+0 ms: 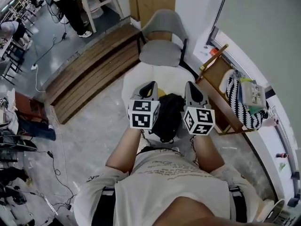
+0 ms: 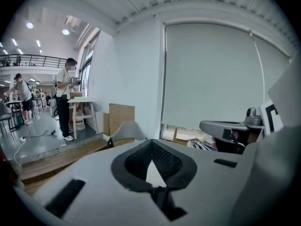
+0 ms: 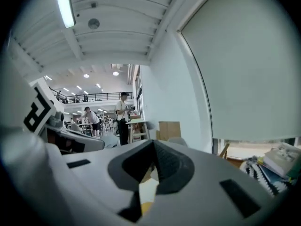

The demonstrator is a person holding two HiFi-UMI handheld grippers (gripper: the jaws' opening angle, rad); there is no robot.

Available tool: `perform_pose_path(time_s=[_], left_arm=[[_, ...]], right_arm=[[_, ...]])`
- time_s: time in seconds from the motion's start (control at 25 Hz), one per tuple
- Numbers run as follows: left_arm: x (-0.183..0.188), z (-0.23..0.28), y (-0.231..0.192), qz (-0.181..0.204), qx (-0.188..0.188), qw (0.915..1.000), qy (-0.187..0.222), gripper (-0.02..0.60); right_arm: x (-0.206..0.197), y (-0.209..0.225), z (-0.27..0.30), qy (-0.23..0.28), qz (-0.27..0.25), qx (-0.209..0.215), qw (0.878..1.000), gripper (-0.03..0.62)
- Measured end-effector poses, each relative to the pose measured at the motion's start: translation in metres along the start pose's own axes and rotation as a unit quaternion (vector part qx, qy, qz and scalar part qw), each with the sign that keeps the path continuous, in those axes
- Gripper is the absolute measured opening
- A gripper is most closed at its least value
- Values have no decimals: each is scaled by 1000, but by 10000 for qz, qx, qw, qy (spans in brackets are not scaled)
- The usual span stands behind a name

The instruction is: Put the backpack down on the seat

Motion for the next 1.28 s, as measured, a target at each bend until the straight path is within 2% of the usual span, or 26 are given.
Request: perform_pose_path(time_s=[0.24,0.4,0.84,1.28], left_arm=[[61,-33,-14,219,277,9978,557,21],[82,-39,-25,146,432,9952,862,21],[97,-43,-22,178,429,9932,1070,21],[98,-38,-29,133,480,9937,1008,21]], right_arm=[[60,21,-5,475,76,-312,9984,26],[67,23,1,427,-29,-244,9988,26],[63,25,6,350,-153,-158,9991,26],[65,21,19,310,-152,74,9994,26]])
Point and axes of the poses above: the fingertips, and each gripper's own axes: z forward along the fingers, y to its right, x out of its top, the point moved 4 cm from there along -z, backward along the fingers, and after that the axes turned 10 degrees about -z, right-handed, at the moved point
